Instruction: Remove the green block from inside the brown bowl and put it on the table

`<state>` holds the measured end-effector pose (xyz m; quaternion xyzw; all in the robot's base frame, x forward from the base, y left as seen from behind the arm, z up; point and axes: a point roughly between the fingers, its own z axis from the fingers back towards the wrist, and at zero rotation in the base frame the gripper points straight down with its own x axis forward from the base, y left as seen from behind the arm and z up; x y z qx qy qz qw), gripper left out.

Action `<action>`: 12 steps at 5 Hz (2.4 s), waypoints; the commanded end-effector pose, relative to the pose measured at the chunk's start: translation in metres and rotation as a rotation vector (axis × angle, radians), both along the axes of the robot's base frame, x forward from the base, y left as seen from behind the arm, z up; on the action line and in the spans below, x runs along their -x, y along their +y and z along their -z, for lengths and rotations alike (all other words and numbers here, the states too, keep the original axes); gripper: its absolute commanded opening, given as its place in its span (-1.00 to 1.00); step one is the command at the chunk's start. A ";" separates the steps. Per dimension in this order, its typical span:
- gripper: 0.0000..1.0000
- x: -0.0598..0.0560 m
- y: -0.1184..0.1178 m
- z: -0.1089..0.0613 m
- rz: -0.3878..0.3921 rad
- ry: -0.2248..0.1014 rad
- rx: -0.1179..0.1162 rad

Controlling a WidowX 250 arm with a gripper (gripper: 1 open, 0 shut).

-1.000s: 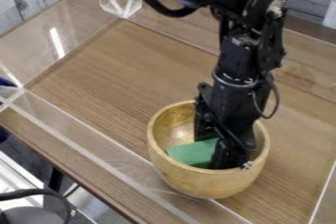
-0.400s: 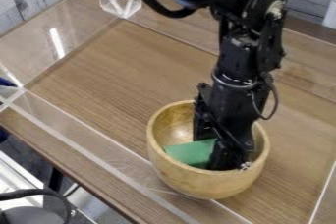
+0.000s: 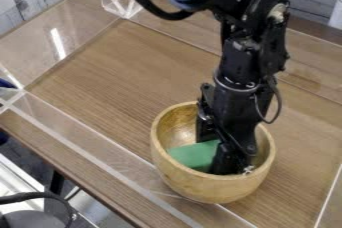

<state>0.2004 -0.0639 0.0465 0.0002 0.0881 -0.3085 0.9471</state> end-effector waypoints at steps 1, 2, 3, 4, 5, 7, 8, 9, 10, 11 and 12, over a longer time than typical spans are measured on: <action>-1.00 -0.008 0.004 -0.005 -0.005 -0.038 -0.006; -1.00 -0.009 0.002 -0.004 -0.020 -0.047 -0.016; -1.00 -0.010 0.000 -0.003 -0.035 -0.056 -0.025; -1.00 -0.011 0.001 -0.004 -0.049 -0.053 -0.022; -1.00 -0.012 0.001 -0.005 -0.063 -0.049 -0.018; -1.00 -0.015 0.006 -0.005 -0.062 -0.069 -0.007; -1.00 -0.017 0.007 -0.012 -0.069 -0.070 -0.018; -1.00 -0.020 0.007 -0.020 -0.076 -0.072 -0.030; -1.00 -0.026 0.007 -0.026 -0.065 -0.070 -0.025; -1.00 -0.033 0.008 -0.033 -0.053 -0.067 -0.020; -1.00 -0.036 0.006 -0.034 -0.073 -0.083 -0.023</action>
